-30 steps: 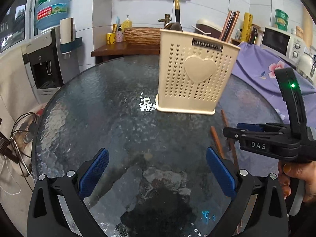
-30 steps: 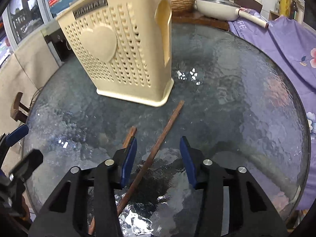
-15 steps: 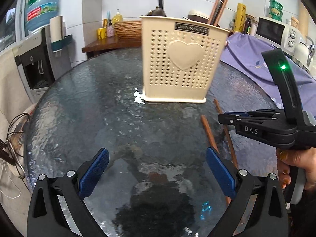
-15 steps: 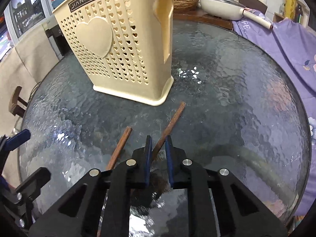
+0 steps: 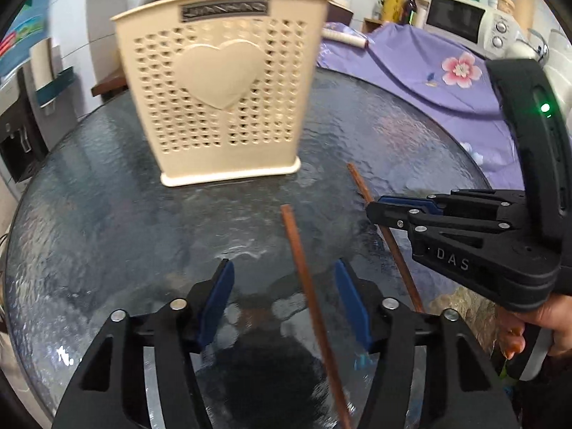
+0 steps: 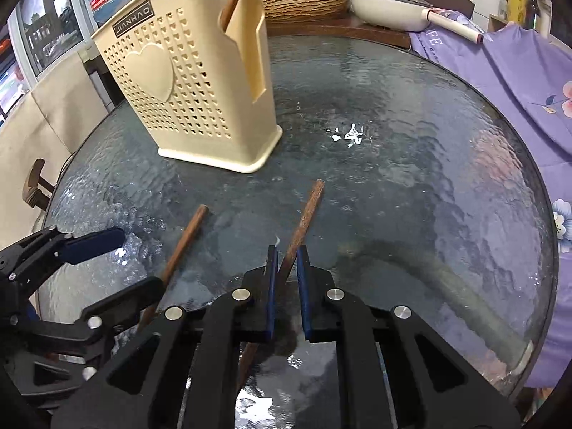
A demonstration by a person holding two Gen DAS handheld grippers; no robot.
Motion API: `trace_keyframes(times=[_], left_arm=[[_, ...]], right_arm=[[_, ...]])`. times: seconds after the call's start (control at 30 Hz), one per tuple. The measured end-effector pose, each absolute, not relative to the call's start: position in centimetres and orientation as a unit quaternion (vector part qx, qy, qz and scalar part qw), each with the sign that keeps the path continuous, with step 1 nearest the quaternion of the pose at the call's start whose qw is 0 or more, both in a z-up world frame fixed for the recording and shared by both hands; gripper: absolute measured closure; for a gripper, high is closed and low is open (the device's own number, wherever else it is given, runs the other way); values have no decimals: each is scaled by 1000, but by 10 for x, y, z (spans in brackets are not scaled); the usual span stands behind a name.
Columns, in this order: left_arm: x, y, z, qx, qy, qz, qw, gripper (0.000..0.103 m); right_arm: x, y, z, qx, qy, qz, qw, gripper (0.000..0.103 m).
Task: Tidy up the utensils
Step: 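Grasp a wooden chopstick with the left tool while the right tool grasps the other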
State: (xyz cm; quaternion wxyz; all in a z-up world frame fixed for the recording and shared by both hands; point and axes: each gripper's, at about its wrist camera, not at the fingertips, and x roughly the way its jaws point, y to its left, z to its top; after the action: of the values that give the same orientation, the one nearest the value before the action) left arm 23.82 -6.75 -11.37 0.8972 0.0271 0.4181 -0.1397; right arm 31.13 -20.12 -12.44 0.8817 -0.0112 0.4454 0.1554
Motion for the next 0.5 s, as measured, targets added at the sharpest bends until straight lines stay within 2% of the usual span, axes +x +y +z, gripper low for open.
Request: trace_keyframes(times=[0.2, 0.33, 0.5], left_arm=[[247, -82, -124, 47, 427, -130, 893, 68], [249, -84, -123, 50, 427, -120, 895, 71], [254, -91, -123, 69, 424, -114, 896, 88]], right_arm=[[309, -202, -124, -15, 442, 154, 884, 91], [310, -202, -124, -11, 441, 156, 884, 91], [316, -202, -124, -12, 443, 151, 883, 91]])
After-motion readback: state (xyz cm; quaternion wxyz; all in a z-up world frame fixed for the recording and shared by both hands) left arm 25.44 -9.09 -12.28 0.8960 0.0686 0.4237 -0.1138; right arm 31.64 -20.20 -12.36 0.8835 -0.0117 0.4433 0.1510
